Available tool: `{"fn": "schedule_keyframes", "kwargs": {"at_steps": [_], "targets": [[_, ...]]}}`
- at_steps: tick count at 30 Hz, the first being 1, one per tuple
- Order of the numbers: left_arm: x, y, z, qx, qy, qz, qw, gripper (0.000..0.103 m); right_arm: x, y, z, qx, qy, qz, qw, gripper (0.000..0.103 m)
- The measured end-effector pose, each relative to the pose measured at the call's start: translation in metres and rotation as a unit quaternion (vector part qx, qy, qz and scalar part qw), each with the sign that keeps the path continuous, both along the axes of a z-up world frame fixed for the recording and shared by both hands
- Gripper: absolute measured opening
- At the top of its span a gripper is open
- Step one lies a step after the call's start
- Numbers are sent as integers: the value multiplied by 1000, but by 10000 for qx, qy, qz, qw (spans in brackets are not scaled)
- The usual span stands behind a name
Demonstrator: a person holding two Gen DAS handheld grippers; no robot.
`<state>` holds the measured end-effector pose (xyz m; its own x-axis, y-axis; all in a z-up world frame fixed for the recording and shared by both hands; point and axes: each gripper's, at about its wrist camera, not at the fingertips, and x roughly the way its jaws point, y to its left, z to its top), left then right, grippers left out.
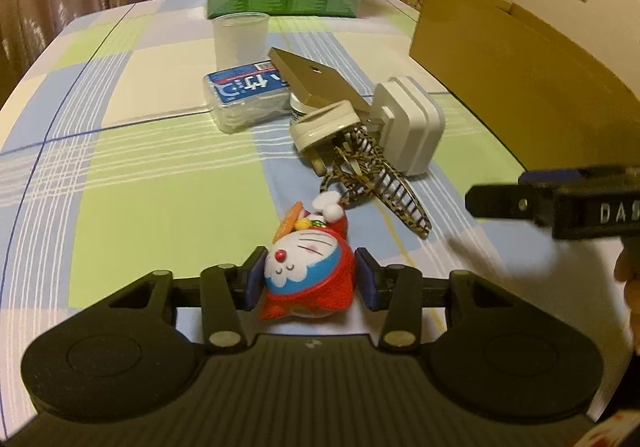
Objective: Organize rigid objects
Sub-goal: 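Lift the Doraemon figure with the left gripper while the right gripper grasps the braided cord, then carry the Doraemon figure and braided cord in both grippers over the cardboard box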
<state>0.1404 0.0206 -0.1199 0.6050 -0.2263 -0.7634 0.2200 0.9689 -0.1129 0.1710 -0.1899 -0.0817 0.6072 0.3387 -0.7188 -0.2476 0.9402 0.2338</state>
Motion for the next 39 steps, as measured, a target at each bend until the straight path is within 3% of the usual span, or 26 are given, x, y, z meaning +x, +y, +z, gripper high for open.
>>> {"fn": "schedule_keyframes", "kwargs": {"at_steps": [9, 11, 13, 21, 28, 31, 34, 39], "targets": [[-1, 18, 15, -41, -282, 485, 9984, 40, 2, 14, -1, 76, -63, 321, 9994, 85], [0, 26, 17, -55, -318, 632, 9975, 40, 3, 21, -3, 83, -79, 436, 9990, 72], [1, 33, 18, -91, -310, 771, 9965, 40, 7, 30, -6, 33, -50, 558, 9984, 66], [1, 45, 23, -227, -436, 1025, 9935, 40, 24, 56, -17, 177, -48, 678, 9975, 62], [0, 54, 26, -296, -485, 1216, 9910, 40, 35, 76, -27, -3, -148, 507, 9986, 58], [0, 55, 26, -327, -482, 1265, 9903, 40, 36, 80, -30, -23, -176, 426, 9989, 52], [-1, 56, 26, -363, -468, 1264, 9902, 40, 36, 83, -31, -104, -234, 366, 9990, 37], [-2, 54, 28, -365, -482, 1215, 9908, 40, 34, 82, -28, -149, -134, 435, 9989, 37]]}}
